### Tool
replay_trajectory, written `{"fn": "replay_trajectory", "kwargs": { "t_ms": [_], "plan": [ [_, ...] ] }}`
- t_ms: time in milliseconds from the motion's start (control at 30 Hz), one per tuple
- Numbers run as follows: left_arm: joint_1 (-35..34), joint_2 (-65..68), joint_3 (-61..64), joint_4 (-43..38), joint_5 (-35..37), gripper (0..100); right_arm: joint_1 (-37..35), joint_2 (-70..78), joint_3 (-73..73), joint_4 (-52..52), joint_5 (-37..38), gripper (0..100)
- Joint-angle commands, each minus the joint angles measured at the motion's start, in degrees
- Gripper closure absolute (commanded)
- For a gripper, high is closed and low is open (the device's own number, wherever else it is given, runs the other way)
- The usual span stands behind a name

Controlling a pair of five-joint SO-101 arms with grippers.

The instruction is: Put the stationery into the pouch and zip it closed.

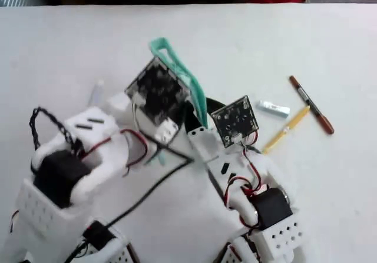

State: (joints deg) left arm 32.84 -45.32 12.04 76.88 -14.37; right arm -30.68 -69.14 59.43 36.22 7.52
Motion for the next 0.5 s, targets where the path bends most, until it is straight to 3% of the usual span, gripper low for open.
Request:
{"fn": "replay_trajectory", "kwargs": {
  "t_ms": [0, 367, 467],
  "plan": [
    [7.52, -6.02, -0.79, 2.73, -1.23, 97, 0.22, 0.57, 1.58, -2.77, -1.05, 98.0],
    [16.84, -10.42, -2.46, 6.15, -1.67, 97, 0.13, 10.24, 2.81, -8.4, -1.14, 98.0],
    [17.45, -10.33, -3.96, 8.26, -4.57, 97, 0.13, 12.18, 2.73, -9.01, -1.14, 98.0]
  ]
}}
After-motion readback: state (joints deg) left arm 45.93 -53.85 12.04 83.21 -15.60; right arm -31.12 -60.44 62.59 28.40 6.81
